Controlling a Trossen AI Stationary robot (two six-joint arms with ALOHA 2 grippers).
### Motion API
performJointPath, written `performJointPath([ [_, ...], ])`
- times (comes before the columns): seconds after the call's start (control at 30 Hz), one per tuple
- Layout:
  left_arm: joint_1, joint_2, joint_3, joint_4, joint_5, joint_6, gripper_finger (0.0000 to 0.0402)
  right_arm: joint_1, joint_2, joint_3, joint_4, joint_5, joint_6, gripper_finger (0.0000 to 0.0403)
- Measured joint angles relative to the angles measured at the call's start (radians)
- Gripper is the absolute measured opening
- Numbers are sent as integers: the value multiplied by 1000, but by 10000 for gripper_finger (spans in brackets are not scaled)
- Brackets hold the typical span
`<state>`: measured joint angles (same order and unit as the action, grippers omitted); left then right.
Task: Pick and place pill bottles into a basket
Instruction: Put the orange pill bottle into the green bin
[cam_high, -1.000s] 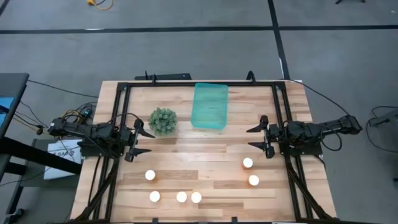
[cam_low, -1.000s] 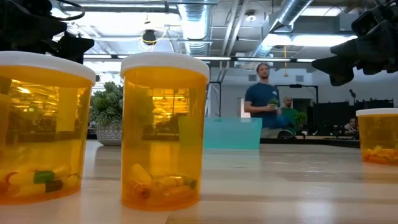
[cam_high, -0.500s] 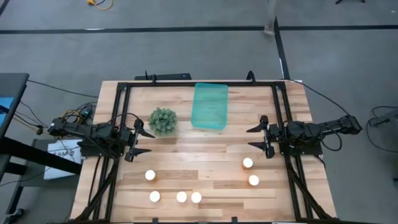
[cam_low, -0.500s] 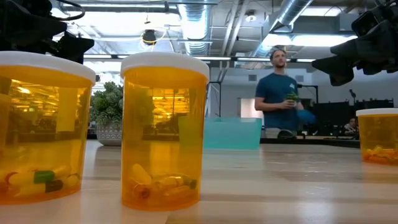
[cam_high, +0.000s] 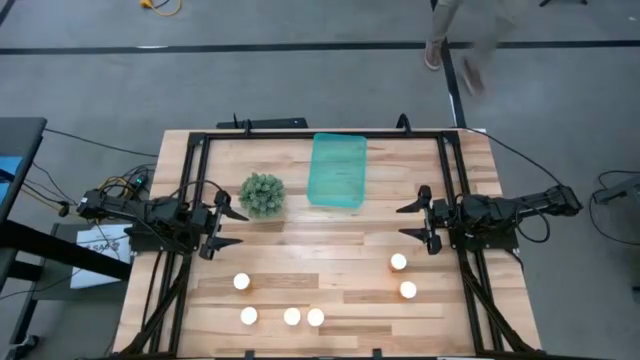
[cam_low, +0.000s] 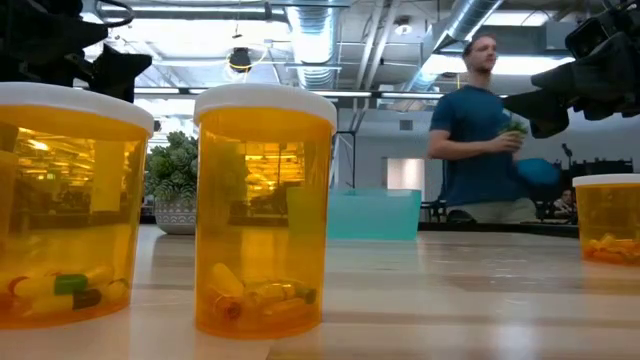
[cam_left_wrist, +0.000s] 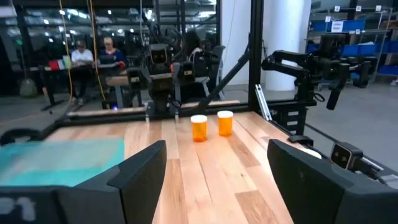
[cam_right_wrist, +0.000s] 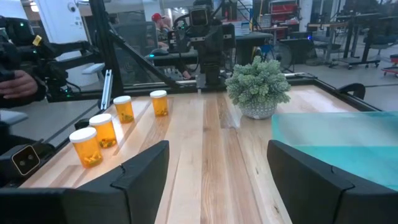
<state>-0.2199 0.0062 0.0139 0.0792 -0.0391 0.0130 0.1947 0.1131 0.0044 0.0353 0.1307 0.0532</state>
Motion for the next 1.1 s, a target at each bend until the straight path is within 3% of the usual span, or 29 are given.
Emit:
performJointPath([
  [0.13,0,0,1,10,-6,5,270,0,0,0,0,0,0,266],
  [0.3,0,0,3,-5,-135,-74,270,0,0,0,0,0,0,266],
  [0.57,-6,65,46,-133,-168,-94,270,0,0,0,0,0,0,266],
  [0.73,-41,222,200,-362,-214,-157,270,0,0,0,0,0,0,266],
  [0.83,-72,346,289,-417,-210,-180,270,0,0,0,0,0,0,266],
  [1.1,-152,682,466,-556,-97,-296,270,0,0,0,0,0,0,266],
])
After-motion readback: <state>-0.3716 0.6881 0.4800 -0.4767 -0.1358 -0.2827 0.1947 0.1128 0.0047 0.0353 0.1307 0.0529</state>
